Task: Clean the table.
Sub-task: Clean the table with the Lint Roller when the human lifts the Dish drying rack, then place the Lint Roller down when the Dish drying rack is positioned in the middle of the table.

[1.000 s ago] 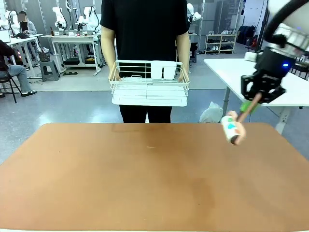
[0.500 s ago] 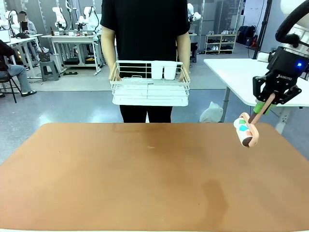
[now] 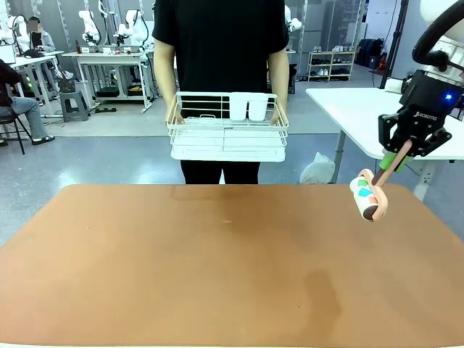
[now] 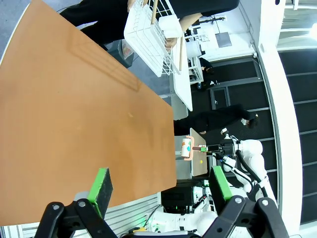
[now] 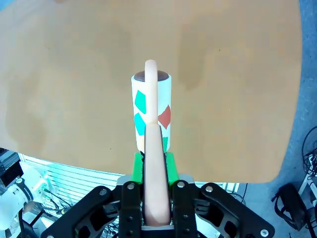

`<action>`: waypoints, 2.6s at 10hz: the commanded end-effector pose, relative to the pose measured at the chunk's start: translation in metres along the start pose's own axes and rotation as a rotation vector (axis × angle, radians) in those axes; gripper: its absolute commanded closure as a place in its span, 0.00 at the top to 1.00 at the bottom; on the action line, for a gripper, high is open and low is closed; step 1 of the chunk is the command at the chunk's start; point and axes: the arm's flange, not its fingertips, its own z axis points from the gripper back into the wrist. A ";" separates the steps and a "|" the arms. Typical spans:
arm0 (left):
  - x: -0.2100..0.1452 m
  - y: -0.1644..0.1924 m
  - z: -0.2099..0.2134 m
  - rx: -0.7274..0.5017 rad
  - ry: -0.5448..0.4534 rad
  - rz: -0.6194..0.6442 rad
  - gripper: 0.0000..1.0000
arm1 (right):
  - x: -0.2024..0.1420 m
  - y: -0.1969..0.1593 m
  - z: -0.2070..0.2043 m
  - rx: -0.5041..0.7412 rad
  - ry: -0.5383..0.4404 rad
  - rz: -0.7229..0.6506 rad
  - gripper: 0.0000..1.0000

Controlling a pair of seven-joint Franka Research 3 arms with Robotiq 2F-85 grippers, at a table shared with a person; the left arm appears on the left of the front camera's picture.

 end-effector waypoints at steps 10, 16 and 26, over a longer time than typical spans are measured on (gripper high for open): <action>0.002 0.000 0.003 -0.023 -0.002 -0.015 1.00 | 0.000 0.002 0.001 -0.001 -0.004 -0.001 0.21; 0.002 0.000 0.003 -0.023 -0.002 -0.015 1.00 | 0.000 0.002 0.001 -0.001 -0.004 -0.001 0.21; 0.002 0.000 0.003 -0.023 -0.002 -0.015 1.00 | 0.000 0.002 0.001 -0.001 -0.004 -0.001 0.21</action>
